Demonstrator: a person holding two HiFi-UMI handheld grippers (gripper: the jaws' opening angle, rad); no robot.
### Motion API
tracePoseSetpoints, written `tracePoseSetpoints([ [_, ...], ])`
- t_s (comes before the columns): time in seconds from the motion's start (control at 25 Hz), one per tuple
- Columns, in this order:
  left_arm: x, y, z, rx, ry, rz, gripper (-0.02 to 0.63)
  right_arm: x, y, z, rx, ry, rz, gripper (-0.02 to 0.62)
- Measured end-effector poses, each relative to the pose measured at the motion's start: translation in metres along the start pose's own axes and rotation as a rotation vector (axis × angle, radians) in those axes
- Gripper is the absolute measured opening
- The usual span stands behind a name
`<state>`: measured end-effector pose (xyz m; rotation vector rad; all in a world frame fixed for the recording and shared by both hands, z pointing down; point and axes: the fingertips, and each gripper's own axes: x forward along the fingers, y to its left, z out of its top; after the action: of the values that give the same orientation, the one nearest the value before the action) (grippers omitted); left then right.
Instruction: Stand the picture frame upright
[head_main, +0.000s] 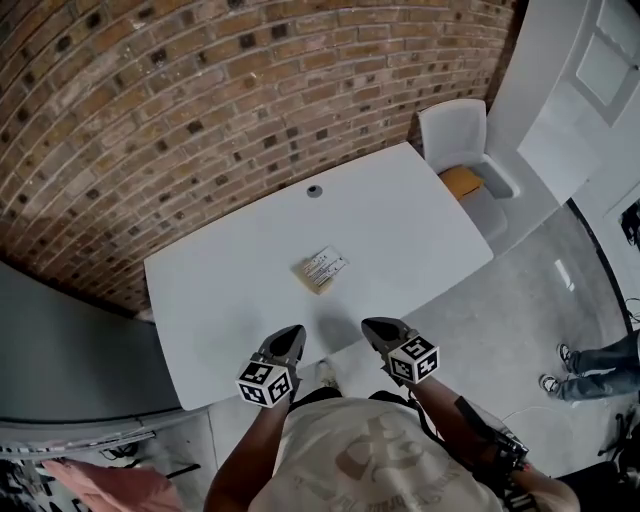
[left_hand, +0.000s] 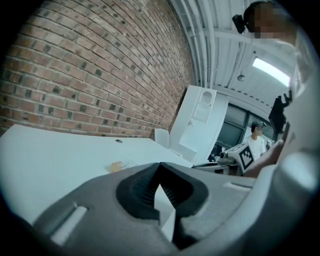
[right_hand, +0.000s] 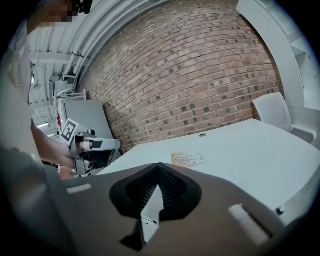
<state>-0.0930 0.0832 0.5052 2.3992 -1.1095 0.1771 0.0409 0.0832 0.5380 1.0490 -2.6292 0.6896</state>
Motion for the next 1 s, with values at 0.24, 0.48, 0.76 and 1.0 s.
tracePoseSetpoints([
  [0.24, 0.015, 0.035, 0.02, 0.019, 0.026, -0.041, 0.003, 0.028, -0.012, 0.02, -0.015, -0.013, -0.062, 0.008],
  [0.48, 0.025, 0.06, 0.021, 0.03, 0.068, -0.069, 0.003, 0.048, -0.023, 0.029, -0.033, 0.02, -0.129, 0.006],
  [0.76, 0.04, 0.075, 0.014, 0.031, 0.145, -0.11, 0.003, 0.068, -0.029, 0.033, 0.012, 0.009, -0.153, 0.006],
  [1.0, 0.062, 0.092, 0.008, 0.045, 0.214, -0.117, 0.005, 0.092, -0.038, 0.023, 0.094, 0.069, -0.156, 0.006],
])
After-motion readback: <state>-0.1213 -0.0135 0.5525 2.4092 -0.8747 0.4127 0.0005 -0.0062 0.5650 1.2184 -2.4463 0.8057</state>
